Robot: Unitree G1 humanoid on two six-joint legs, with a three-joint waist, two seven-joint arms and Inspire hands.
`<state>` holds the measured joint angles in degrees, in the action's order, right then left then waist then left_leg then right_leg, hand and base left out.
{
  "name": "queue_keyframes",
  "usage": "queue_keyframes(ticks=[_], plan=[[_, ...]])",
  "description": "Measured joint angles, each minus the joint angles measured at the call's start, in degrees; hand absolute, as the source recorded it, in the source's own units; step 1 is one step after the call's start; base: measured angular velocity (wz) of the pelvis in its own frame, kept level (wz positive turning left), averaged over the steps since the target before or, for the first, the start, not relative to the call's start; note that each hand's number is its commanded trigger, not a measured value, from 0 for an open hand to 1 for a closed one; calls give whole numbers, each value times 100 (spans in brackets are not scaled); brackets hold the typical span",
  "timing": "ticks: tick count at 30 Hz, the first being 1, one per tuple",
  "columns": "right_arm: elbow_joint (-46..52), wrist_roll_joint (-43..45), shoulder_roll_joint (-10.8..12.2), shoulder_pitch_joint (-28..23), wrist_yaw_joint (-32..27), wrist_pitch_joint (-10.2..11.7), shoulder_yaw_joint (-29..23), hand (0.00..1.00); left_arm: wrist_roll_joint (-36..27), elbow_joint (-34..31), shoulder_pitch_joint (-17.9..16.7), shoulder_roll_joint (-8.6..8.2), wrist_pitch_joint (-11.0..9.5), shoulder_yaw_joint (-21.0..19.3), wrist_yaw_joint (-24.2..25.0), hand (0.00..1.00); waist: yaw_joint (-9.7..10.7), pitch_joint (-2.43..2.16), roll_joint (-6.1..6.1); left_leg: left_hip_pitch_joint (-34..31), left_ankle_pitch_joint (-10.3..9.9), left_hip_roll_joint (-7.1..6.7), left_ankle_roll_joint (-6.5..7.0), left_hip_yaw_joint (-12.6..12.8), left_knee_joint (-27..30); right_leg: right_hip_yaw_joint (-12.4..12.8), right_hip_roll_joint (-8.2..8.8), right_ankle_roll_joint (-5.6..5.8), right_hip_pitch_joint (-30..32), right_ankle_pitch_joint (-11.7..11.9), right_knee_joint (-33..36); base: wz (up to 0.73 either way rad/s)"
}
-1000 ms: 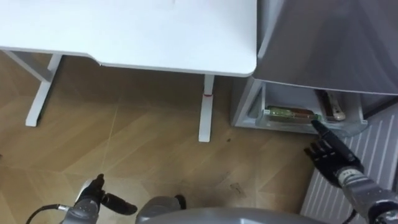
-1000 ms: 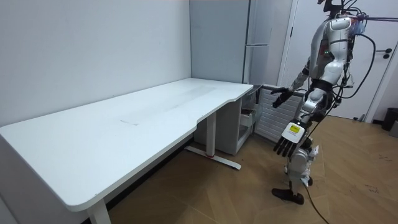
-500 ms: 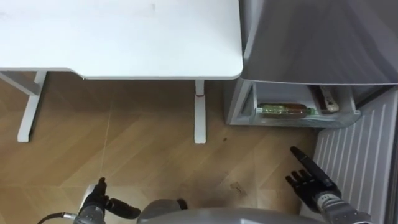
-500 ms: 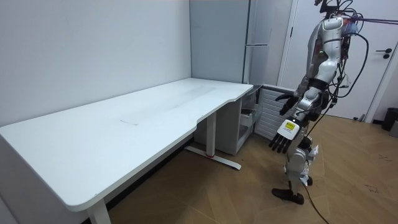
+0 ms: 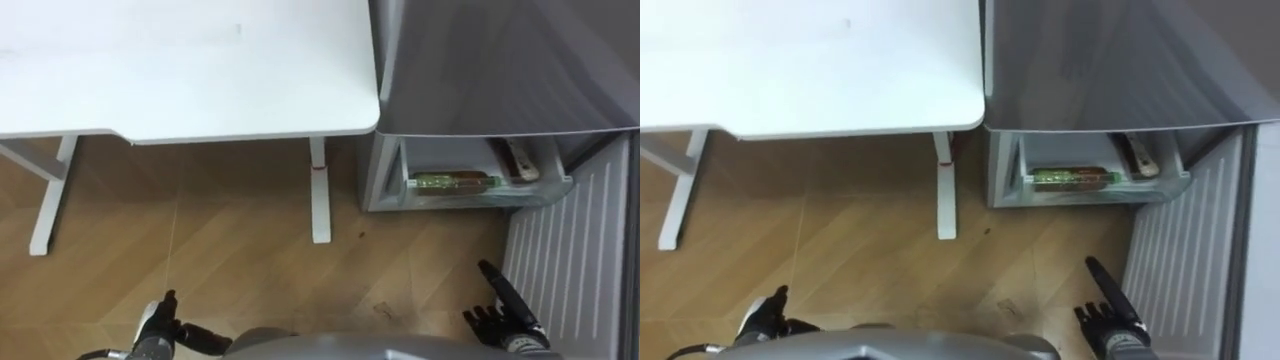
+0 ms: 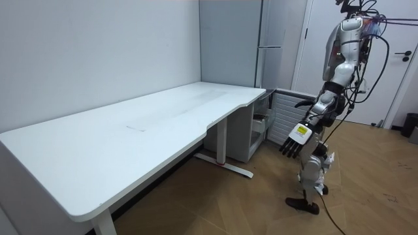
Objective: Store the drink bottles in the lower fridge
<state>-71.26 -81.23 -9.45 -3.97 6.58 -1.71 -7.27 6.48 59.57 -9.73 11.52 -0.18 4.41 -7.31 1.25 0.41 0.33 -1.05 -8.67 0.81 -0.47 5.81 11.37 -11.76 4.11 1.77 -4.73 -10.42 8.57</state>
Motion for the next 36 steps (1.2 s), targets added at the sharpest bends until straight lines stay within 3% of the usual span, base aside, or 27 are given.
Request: queue_keyframes(ticks=[7, 11, 13, 14, 21, 25, 32, 36], plan=[[5, -218, 16, -158, 116, 50, -338, 0, 43, 95, -132, 0, 18, -44, 4, 0, 145, -30, 19, 50, -18, 4, -7, 27, 7, 58, 0, -1, -20, -29, 23, -2], [-26, -367, 0, -1, 159, 54, -339, 0, 51, 253, -50, 5, 21, -39, 27, 0, 136, -44, 65, -220, -88, 39, 1, 27, 245, 48, -2, -15, 208, -70, 191, 0], [-69, -367, -13, 265, 293, 59, -324, 0, 114, 412, 92, 32, 23, -86, 40, 0, 95, -2, 105, -646, -252, 94, 6, 23, 751, 56, 26, -42, 649, -248, 714, -2], [-75, -384, -17, 403, 323, 79, -321, 0, 114, 459, 193, 58, 19, -105, 43, 0, 48, 45, 114, -921, -378, 119, 9, 19, 1135, 66, 70, -49, 962, -410, 1167, -4], [-401, -525, -89, 1449, 400, 241, -272, 0, 98, 518, 755, 134, -20, -75, 35, 0, -35, 146, 188, -2720, -993, 168, 96, -155, 3142, 119, 304, -81, 2792, -1232, 3408, 7], [-418, -632, -185, 1702, 437, 331, -261, 0, 30, 558, 923, 141, -28, -74, 30, 0, -193, 139, 133, -3547, -1287, 154, 116, -119, 4095, 295, 458, -90, 3714, -1638, 4571, -3], [-408, -863, -475, 1988, 449, 413, -77, 0, -160, 613, 1056, 266, 44, 154, 34, 0, -363, 121, 33, -4860, -1458, 190, 185, -144, 5281, 429, 542, -120, 5037, -1875, 5832, 0], [-396, -861, -795, 2222, 453, 416, -4, 0, -270, 632, 1144, 371, 153, 415, 33, 0, -471, 123, 7, -5576, -1478, 148, 213, -184, 5837, 550, 559, -143, 5722, -1960, 6448, 6]])
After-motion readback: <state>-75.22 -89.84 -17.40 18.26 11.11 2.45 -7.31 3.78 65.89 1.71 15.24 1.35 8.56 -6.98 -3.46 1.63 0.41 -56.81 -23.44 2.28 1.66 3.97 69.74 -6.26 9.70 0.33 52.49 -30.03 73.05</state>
